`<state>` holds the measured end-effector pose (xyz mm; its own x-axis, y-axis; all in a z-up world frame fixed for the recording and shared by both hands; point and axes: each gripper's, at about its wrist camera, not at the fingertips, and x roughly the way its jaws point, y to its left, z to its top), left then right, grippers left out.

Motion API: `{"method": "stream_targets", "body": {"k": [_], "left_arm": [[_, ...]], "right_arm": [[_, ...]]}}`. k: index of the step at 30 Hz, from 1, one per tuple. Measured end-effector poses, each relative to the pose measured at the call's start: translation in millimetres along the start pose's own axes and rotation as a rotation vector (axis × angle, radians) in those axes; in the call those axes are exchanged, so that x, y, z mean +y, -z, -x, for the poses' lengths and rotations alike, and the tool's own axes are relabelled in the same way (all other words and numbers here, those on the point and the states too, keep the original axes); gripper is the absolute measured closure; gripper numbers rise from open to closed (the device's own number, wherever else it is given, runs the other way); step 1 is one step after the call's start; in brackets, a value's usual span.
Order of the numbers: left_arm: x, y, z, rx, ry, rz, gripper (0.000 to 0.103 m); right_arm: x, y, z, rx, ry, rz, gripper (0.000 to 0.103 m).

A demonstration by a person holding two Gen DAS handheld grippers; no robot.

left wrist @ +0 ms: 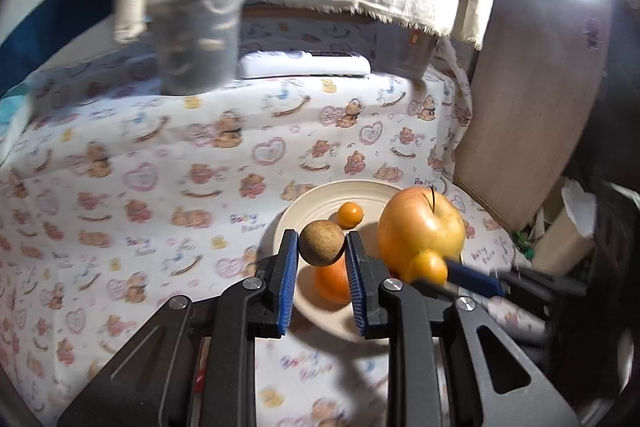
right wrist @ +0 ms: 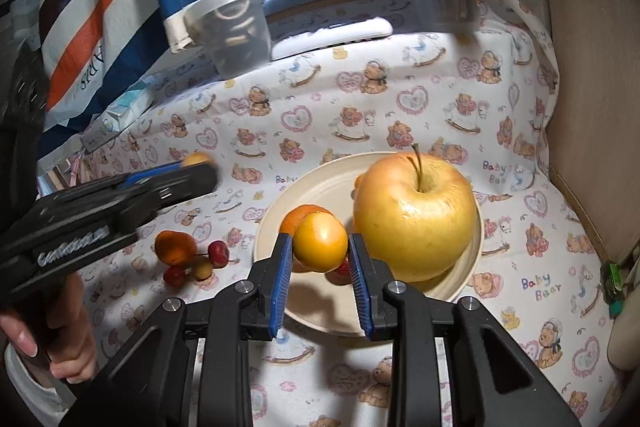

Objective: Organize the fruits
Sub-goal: 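Lower the brown fruit onto the plate with the left tool while the right tool places the yellow tomato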

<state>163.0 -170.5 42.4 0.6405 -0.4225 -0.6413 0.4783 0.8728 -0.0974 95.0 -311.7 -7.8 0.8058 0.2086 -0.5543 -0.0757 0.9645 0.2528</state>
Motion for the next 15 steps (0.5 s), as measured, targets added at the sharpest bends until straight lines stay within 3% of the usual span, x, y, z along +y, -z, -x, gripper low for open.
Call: {"method": "stream_targets", "body": {"k": [6,15], "left_arm": [[0,-1,-37,0.084,-0.004,0.050,0.080],[4,18,-57,0.121,-0.016,0.064,0.080]], "right_arm": [[-4,5,-12,0.057,-0.025,-0.011,0.073],[-2,12,-26,0.140,-0.029,-0.004,0.073]]}}
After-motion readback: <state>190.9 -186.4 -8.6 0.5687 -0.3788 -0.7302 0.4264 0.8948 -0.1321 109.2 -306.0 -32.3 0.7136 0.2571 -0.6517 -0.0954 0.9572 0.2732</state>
